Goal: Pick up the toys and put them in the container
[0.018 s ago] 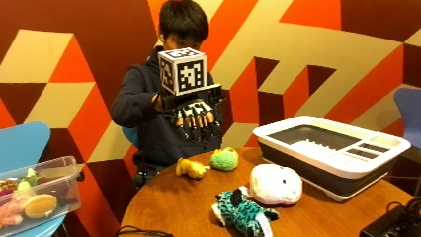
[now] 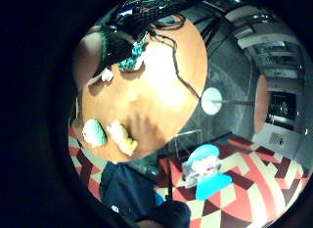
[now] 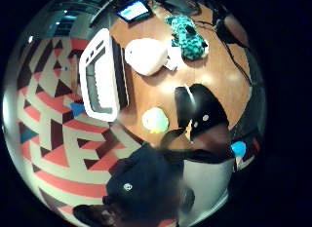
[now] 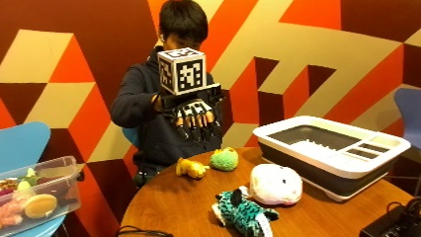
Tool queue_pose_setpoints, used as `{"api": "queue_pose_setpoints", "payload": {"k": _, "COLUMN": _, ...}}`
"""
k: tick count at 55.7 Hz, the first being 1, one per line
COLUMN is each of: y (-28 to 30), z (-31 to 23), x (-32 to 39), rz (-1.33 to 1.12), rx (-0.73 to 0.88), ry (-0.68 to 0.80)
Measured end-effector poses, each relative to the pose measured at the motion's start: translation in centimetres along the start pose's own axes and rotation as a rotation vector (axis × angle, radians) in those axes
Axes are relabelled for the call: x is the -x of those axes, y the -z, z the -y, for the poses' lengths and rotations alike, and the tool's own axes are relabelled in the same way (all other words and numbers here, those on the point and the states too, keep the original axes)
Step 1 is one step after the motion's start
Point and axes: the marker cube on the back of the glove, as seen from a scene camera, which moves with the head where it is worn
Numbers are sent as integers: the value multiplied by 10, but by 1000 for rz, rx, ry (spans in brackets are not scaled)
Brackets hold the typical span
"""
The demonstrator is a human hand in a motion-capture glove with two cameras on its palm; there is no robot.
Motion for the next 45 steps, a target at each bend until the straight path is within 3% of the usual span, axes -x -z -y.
{"api": "queue_pose_setpoints", "payload": {"k": 4, "y": 9, "z": 2, "x": -23, "rz": -47, "rx": 78, "ry": -93}}
{"api": "queue_pose_setpoints", "payload": {"k": 14, "y": 4, "z": 4, "x": -32, "rz": 2, "rx": 106, "ry": -78}}
{"api": "queue_pose_setpoints", "payload": {"k": 23, "y": 2, "z": 20, "x": -34, "rz": 13, "rx": -14, "ry": -77}}
{"api": "queue_pose_setpoints", "payload": {"k": 31, "y": -9, "z": 54, "x": -36, "rz": 0, "rx": -93, "ry": -81}}
{"api": "queue_pose_setpoints", "payload": {"k": 45, "y": -76, "z": 129, "x": -35, "rz": -6, "rx": -29, "ry": -154}}
